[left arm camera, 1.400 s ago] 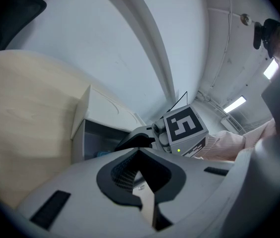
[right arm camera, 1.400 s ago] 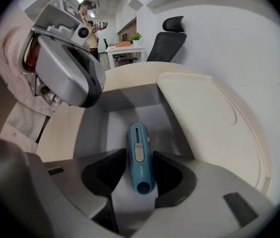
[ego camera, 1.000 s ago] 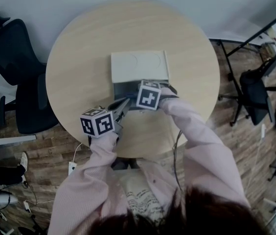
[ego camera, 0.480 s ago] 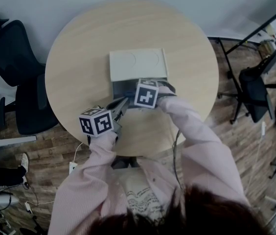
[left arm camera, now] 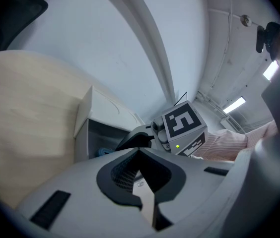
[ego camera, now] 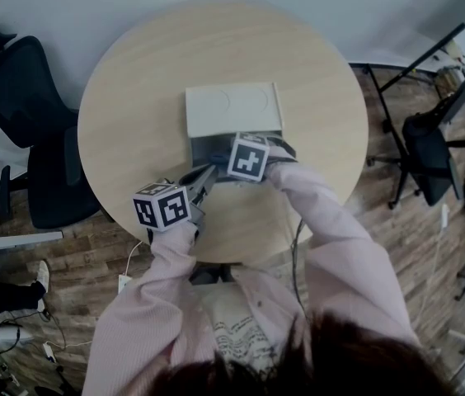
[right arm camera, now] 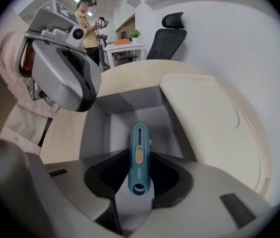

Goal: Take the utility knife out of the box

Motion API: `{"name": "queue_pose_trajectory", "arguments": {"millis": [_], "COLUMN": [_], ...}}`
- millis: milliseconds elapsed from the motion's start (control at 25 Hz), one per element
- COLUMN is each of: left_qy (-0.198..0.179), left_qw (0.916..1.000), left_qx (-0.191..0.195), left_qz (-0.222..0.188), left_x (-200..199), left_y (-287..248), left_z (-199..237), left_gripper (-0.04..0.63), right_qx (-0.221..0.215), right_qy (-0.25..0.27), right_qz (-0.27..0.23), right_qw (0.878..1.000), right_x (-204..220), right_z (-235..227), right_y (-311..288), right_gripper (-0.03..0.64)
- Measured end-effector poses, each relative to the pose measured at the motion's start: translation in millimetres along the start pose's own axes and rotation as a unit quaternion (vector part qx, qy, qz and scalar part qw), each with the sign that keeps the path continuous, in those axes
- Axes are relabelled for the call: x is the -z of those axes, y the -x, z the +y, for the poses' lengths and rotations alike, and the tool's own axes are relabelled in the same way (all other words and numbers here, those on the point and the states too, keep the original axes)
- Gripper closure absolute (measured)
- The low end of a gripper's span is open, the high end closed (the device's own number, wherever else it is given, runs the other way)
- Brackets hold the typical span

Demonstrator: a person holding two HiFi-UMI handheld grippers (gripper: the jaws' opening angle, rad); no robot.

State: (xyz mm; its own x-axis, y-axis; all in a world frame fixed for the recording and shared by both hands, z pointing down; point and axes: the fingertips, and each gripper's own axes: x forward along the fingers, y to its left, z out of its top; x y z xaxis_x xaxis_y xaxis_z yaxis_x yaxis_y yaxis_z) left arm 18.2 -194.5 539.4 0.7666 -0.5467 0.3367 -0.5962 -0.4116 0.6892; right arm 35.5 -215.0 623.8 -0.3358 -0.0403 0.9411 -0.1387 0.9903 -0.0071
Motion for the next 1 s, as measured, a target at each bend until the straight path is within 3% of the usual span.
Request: {"name": "queue_pose_trajectory", "arguments": {"millis": [400, 1000], "left_qy": [-0.008, -0.031], "left_qw": [0.9999, 0.9993], "left_qx": [0.006, 0.017], "left_qz": [-0.003, -0.01], "left_x": [-2.2, -10.2], "left_y": [5.1, 15.0], "left_z": [-6.1, -21.8], "left_gripper": [0.588, 0.588], "right_qx": [0.011, 0.037], "right_qy": [-0.006, -0.054], "right_qz": [-0.012, -0.079], "right_qw": [1.0, 0.995], "right_x": [-2.8, -16.8], "right_z": [2.8, 3.5], "right_y": [14.7, 49.5], "right_gripper": [0.477, 0.477]}}
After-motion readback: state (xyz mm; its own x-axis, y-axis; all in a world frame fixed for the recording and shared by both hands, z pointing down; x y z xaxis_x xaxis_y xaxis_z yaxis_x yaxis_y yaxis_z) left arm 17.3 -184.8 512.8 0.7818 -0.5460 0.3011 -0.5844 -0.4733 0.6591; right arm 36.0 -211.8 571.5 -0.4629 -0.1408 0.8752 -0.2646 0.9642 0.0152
